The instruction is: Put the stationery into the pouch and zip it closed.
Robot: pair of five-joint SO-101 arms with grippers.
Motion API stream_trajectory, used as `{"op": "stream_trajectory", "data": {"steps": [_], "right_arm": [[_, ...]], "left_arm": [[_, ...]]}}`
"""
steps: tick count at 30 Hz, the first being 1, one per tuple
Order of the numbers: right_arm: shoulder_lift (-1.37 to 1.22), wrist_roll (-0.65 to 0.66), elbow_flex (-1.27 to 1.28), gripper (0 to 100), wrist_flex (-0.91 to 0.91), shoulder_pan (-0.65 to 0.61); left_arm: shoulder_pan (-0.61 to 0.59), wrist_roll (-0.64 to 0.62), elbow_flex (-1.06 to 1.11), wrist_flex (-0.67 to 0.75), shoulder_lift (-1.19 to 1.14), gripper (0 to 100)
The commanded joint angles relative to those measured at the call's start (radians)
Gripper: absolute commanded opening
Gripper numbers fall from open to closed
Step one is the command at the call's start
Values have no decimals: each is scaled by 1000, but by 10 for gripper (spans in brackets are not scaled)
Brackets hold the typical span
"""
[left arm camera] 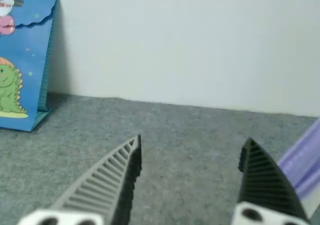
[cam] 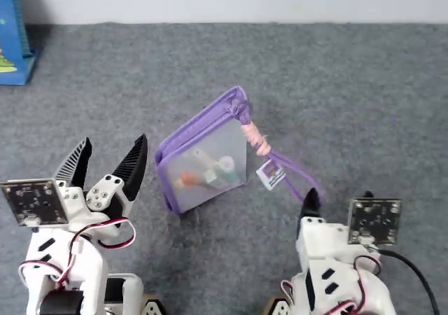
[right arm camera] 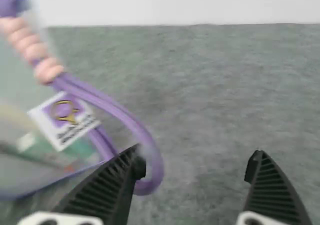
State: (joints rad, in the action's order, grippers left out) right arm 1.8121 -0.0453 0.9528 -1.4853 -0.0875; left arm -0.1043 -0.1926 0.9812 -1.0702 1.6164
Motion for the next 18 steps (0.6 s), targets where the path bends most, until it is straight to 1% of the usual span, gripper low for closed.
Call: {"op": "stream_trajectory", "data": {"steps": [1,5,8,14,18], "right_arm": [[-2,-74,-44,307,5,-151],[-5,-132,-43,307,79,-357],[-5,-164,-17,307,159,-461],[-13,-164,146,296,377,-549],[-114,-163,190,176,509,-573]], "left_arm": [[-2,14,-31,-21,8,305],[-2,12,-44,-43,8,305],[-2,14,-54,-72,8,305],[-6,17,-54,-87,8,305],[-9,17,-54,-87,8,305]]}}
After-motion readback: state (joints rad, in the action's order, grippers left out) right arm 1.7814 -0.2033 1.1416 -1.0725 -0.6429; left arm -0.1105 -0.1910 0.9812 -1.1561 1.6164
